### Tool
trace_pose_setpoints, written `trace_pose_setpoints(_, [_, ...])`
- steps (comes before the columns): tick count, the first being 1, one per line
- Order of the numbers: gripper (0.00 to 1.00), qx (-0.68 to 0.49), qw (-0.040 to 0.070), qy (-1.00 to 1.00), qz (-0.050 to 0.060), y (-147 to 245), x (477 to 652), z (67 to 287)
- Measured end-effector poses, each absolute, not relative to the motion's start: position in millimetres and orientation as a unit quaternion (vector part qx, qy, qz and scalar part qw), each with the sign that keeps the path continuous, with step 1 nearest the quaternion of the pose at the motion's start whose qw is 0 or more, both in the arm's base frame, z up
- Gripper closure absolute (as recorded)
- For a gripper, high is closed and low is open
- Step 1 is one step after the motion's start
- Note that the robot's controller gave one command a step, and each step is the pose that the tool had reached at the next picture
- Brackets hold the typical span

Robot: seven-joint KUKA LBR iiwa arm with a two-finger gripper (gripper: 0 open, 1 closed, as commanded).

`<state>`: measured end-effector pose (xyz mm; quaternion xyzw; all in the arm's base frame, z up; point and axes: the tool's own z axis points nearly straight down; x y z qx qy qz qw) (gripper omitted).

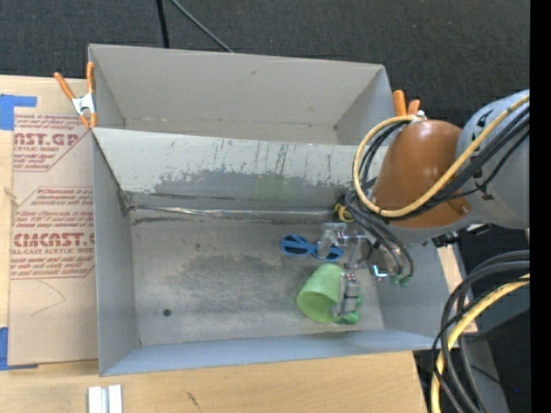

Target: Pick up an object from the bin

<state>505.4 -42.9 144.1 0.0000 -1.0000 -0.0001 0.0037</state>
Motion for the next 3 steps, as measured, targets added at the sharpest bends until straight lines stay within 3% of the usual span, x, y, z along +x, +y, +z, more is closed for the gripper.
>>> trace_pose_setpoints(1, [0.0,0.038,0.005,-0.999,-0.001,-65,501.9,66])
trace_pose_setpoints(2, [1.0,0.038,0.0,-0.999,0.0,-64,505.0,72])
trace_pose_setpoints(3, [1.0,0.062,-0.004,-0.998,0.001,-53,480.8,231])
